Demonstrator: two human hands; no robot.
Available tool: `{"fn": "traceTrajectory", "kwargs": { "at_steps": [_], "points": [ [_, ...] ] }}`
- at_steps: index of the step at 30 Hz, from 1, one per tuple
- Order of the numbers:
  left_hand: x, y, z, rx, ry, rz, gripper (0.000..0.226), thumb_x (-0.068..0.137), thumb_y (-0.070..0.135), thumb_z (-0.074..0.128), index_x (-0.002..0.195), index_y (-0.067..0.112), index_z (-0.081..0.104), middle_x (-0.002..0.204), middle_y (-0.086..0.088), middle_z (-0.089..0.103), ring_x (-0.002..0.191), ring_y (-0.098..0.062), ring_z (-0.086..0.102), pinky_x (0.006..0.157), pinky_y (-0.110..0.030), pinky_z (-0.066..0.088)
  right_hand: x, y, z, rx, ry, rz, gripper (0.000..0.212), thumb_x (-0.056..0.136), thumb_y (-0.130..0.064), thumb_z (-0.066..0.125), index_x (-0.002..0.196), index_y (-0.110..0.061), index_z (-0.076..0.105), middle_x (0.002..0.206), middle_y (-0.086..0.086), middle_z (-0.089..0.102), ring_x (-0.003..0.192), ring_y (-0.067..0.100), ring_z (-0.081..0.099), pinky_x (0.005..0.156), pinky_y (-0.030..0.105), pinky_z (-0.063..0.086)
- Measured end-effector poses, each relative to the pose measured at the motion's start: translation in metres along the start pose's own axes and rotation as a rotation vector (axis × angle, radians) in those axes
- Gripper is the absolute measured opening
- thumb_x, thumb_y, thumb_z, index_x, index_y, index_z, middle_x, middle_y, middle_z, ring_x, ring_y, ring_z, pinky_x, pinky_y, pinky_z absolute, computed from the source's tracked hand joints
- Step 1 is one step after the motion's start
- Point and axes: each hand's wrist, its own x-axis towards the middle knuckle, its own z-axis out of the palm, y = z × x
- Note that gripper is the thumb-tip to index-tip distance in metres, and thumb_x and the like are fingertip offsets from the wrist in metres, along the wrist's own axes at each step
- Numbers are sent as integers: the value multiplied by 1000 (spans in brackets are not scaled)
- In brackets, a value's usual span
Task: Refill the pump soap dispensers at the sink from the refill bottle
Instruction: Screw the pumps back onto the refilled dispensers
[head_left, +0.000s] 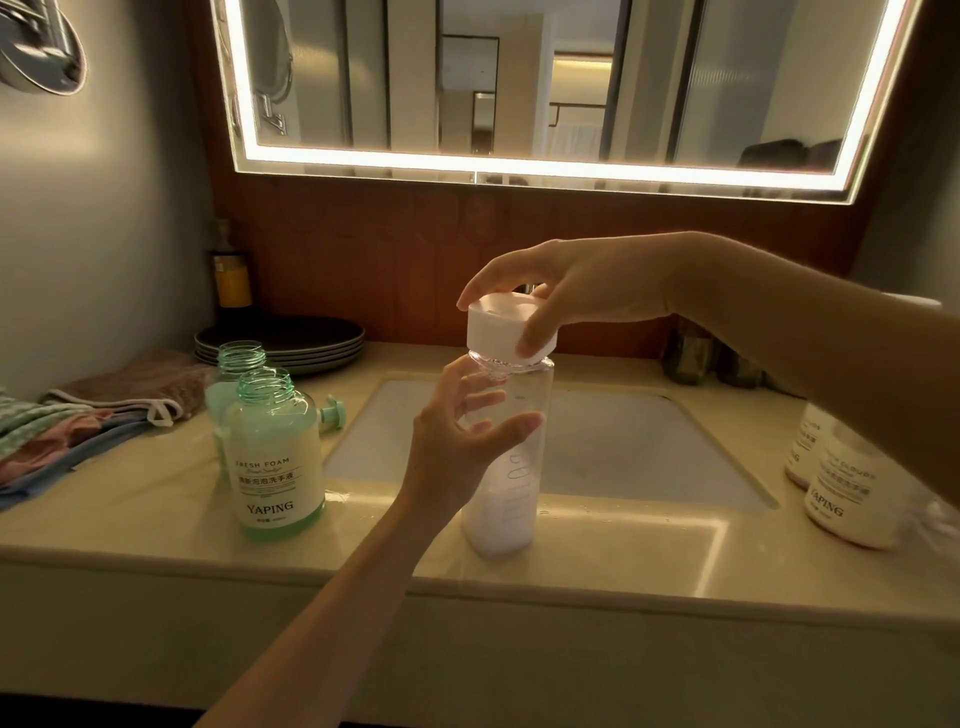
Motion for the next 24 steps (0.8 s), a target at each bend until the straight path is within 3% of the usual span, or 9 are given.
{"fn": "traceTrajectory", "kwargs": {
  "at_steps": [3, 8, 13, 17, 24],
  "points": [
    [-1, 0, 0, -3, 0, 5, 69, 65, 43, 77, 123, 30, 43, 118, 11, 58, 102, 0, 58, 74, -9, 47, 3, 2, 0, 52, -7, 18, 48, 80, -4, 65, 109, -39, 52, 122, -9, 47, 101, 15, 50, 65, 8, 47],
    [-2, 0, -1, -10, -2, 5, 71, 61, 44, 74, 123, 28, 44, 118, 11, 59, 103, 1, 58, 77, -10, 49, 10, 6, 8, 31, 73, -19, 36, 79, -21, 70, 105, -40, 53, 121, -9, 50, 103, 17, 52, 72, 15, 50],
    [-2, 1, -2, -23, -12, 5, 70, 64, 43, 77, 123, 28, 43, 121, 6, 58, 104, -1, 58, 79, -13, 50, 11, 12, 11, 104, 112, -72, 36, 79, -14, 69, 104, -37, 57, 120, -7, 53, 105, 18, 52, 79, 20, 51],
    [-2, 3, -1, -16, -14, 13, 70, 62, 43, 72, 124, 29, 42, 121, 8, 58, 105, -2, 58, 79, -11, 50, 10, 15, 15, 161, 129, -83, 34, 80, -13, 68, 101, -38, 56, 114, -10, 55, 102, 18, 54, 72, 17, 53],
    [-1, 2, -1, -12, -7, 17, 69, 64, 42, 74, 124, 29, 43, 117, 11, 58, 101, 2, 58, 72, -3, 46, 7, 7, 21, -47, 259, -42, 37, 80, -30, 69, 112, -32, 53, 111, -8, 53, 90, 13, 55, 65, 11, 49]
  ]
}}
